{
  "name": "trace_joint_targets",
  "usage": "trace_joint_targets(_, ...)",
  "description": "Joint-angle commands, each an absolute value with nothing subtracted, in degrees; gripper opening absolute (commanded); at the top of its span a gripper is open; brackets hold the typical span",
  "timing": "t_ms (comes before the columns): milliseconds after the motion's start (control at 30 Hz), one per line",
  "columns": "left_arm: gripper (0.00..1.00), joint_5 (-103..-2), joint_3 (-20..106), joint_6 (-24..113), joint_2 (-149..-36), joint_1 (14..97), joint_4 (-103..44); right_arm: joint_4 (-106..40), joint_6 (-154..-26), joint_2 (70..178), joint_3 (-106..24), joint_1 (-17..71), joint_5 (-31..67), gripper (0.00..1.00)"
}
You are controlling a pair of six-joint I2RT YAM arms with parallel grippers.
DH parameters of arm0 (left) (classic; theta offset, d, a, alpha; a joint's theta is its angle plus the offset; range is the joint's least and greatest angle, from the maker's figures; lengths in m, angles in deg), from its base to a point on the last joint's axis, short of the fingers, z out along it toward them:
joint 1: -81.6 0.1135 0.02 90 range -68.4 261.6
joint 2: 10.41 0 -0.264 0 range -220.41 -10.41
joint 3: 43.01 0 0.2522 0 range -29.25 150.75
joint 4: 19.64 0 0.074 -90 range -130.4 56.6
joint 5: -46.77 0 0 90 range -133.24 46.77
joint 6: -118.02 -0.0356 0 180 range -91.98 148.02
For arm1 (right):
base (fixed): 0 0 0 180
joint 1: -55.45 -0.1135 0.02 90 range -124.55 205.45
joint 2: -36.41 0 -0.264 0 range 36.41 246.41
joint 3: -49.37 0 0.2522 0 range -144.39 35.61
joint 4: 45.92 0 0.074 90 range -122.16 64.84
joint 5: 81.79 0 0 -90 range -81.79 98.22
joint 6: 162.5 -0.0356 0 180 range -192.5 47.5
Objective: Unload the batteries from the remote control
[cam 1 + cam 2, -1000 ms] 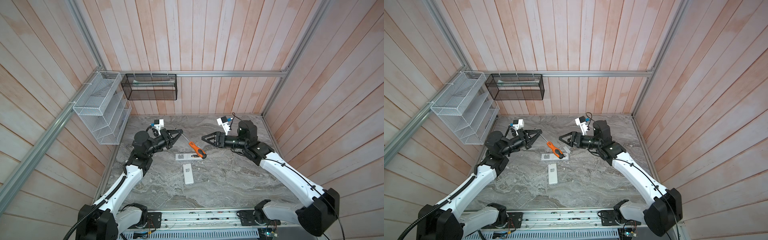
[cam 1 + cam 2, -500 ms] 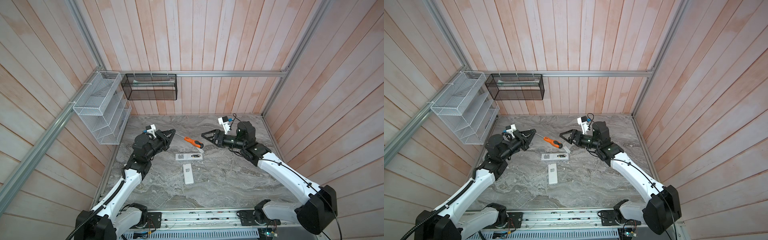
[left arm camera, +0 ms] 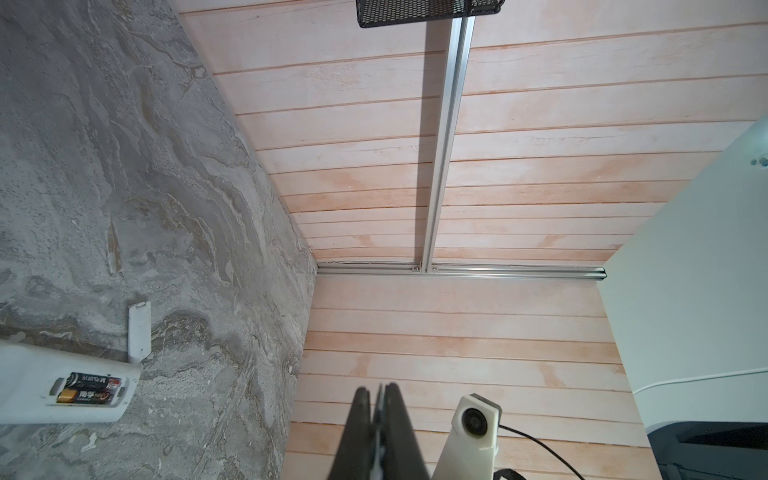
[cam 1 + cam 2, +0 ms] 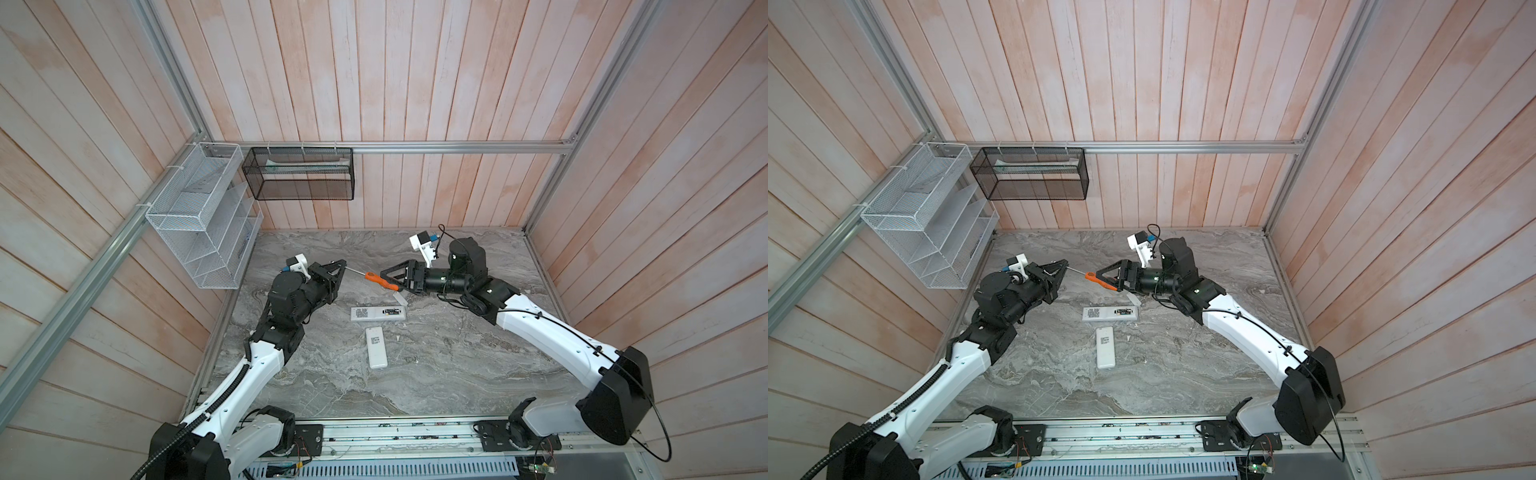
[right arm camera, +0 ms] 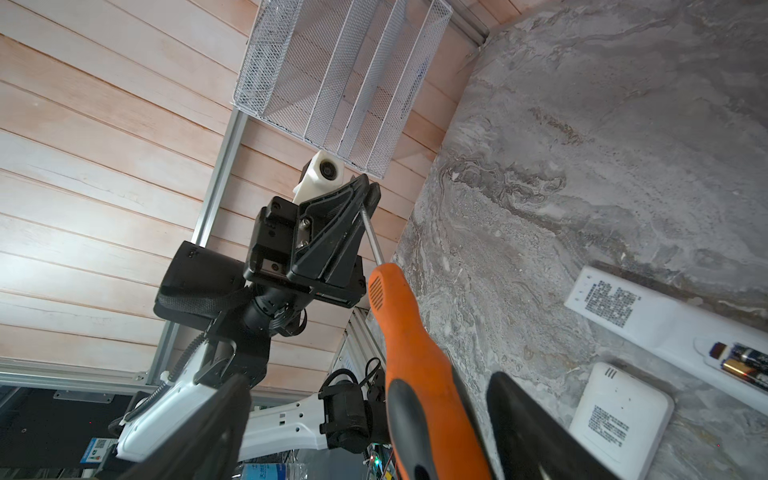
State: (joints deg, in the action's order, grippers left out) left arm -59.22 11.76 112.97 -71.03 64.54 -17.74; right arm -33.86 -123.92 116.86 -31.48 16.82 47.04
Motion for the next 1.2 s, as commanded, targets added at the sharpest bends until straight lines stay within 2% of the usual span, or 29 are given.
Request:
trace_joint_targets(0, 0.0, -57.58, 11.18, 113.24, -70.17, 64.13, -15.89, -35.48, -125.14, 116.75, -31.63, 15.83, 47.32, 0.87)
trace_joint_targets(700, 0.0, -56.14, 12.24, 113.76, -72.88, 63.36, -13.51, -35.9, -124.41, 122.31, -36.58, 15.99, 50.43, 0.51)
trace_joint_targets(967, 0.0, -55.86, 11.1, 114.25, -72.15, 63.36, -14.06, -36.76, -124.79, 122.92, -36.73, 16.67, 50.48, 0.42)
trace_joint_targets(1167, 0.0, -55.93, 9.69, 115.12, -71.94, 63.5, -13.45, -37.43, -125.41, 122.55, -35.84, 17.28, 50.19, 0.27)
